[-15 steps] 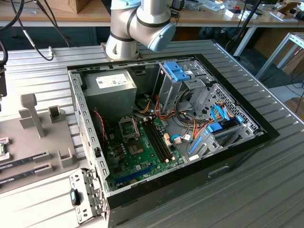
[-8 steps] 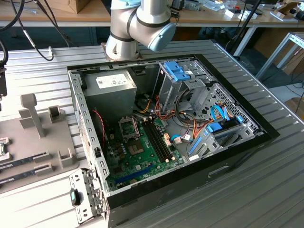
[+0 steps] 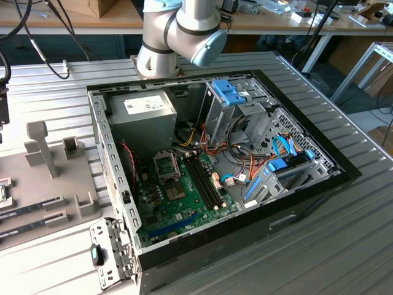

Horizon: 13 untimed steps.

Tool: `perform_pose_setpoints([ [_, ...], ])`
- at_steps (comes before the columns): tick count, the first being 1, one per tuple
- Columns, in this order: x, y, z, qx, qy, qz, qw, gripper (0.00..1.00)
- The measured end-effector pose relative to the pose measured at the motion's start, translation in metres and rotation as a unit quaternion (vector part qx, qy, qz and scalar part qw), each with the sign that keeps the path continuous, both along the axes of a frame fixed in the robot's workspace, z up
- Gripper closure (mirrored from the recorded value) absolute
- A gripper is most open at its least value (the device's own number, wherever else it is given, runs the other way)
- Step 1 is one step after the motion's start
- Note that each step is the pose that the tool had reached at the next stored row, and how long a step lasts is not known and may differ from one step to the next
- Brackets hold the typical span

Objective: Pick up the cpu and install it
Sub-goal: 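Pick up the cpu and move it towards the insertion slot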

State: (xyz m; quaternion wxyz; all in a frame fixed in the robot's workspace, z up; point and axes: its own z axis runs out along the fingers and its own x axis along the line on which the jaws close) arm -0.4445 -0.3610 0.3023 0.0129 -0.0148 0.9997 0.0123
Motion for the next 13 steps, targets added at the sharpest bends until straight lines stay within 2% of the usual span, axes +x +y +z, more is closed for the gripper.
perform_pose_setpoints([
  [13, 0.0, 0.0061, -0.0015, 0.0, 0.0, 0.0, 1.0, 0.4],
])
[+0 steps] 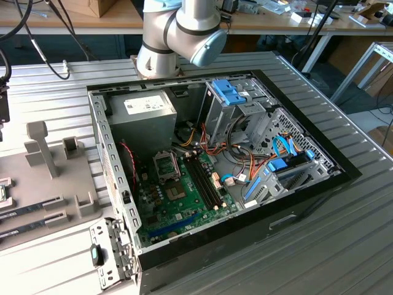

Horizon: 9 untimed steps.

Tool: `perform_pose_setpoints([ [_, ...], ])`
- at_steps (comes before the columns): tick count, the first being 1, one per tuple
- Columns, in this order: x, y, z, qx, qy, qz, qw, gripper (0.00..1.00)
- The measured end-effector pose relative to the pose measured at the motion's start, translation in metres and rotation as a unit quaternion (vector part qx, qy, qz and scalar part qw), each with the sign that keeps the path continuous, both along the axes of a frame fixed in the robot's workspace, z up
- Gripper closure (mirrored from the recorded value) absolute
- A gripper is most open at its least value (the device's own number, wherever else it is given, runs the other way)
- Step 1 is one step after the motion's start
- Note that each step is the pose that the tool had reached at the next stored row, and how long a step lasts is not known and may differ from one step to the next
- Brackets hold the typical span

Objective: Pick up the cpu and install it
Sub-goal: 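Pick up the cpu and move it towards the insertion slot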

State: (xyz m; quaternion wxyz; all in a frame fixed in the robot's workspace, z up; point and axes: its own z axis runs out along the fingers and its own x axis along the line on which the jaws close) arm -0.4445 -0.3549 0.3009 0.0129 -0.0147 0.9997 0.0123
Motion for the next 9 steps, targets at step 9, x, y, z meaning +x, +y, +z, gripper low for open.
perform_pose_setpoints([
  [9, 0.0, 0.0047, -0.0009, 0.0, 0.0, 0.0, 1.0, 0.4],
])
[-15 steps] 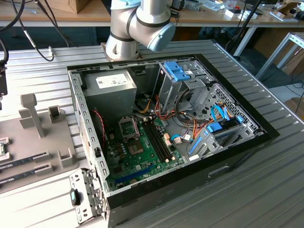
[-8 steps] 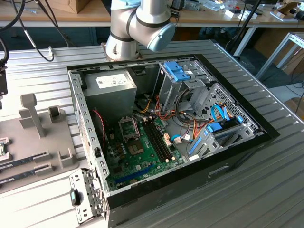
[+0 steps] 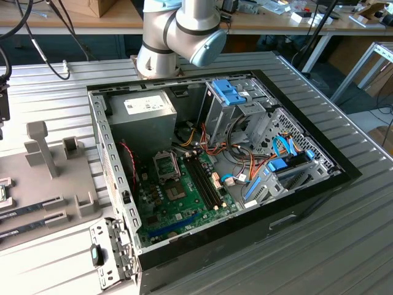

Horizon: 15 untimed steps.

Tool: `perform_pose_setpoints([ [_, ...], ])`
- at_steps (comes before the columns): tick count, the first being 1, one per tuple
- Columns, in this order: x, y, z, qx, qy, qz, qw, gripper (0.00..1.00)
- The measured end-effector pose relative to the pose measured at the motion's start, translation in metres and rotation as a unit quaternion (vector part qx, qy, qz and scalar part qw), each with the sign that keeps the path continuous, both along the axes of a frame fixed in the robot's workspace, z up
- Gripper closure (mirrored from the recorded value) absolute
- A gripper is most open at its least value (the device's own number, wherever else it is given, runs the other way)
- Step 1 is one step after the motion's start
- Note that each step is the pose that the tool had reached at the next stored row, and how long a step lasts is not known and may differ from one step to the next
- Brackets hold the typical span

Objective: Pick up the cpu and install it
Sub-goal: 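Pick up the cpu and move it towards the insertion slot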

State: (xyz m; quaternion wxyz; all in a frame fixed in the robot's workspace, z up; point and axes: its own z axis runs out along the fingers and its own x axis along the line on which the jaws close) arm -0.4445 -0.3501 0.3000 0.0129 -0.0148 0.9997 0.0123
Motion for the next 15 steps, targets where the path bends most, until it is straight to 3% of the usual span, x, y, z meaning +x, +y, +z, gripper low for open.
perform_pose_setpoints([
  [15, 0.0, 0.0087, -0.0017, 0.0, 0.0, 0.0, 1.0, 0.4],
])
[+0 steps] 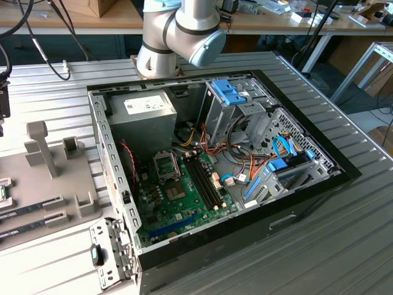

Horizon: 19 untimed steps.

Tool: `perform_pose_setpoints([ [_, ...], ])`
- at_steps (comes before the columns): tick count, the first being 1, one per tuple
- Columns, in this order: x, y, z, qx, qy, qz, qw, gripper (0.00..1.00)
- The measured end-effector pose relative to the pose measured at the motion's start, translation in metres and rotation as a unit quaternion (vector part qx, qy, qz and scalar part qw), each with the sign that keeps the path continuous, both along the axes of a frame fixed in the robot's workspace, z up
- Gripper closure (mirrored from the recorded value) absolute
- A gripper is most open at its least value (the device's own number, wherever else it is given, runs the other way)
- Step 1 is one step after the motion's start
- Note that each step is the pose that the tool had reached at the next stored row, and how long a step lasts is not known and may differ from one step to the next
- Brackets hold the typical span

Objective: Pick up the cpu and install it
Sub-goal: 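Pick up the cpu and move it towards the insertion slot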

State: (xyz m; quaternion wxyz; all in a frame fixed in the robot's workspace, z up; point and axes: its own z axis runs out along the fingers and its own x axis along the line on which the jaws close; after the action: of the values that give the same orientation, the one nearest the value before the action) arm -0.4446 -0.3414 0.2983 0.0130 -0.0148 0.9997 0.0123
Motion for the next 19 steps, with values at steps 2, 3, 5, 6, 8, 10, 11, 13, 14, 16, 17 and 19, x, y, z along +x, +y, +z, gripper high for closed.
perform_pose_setpoints([
  [2, 0.0, 0.0008, -0.0001, 0.0, 0.0, 0.0, 1.0, 0.4],
  [3, 0.0, 0.0011, -0.0002, 0.0, 0.0, 0.0, 1.0, 0.4],
  [5, 0.0, 0.0023, -0.0004, 0.0, 0.0, 0.0, 1.0, 0.4],
  [6, 0.0, 0.0027, -0.0005, 0.0, 0.0001, 0.0, 1.0, 0.4],
  [8, 0.0, 0.0037, -0.0007, 0.0, 0.0, 0.0, 1.0, 0.4],
  [10, 0.0, 0.0047, -0.0008, 0.0, 0.0, 0.0, 1.0, 0.4],
  [11, 0.0, 0.0057, -0.001, 0.0, 0.0, 0.0, 1.0, 0.4],
  [13, 0.0, 0.0064, -0.0011, 0.0, 0.0, 0.0, 1.0, 0.4],
  [14, 0.0, 0.0069, -0.0013, 0.0, 0.0, 0.0, 1.0, 0.4],
  [16, 0.0, 0.0078, -0.0014, 0.0, 0.0, 0.0, 1.0, 0.4],
  [17, 0.0, 0.0081, -0.0015, 0.0, 0.0, 0.0, 1.0, 0.4],
  [19, 0.0, 0.0088, -0.0017, 0.0, 0.0, 0.0, 1.0, 0.4],
])
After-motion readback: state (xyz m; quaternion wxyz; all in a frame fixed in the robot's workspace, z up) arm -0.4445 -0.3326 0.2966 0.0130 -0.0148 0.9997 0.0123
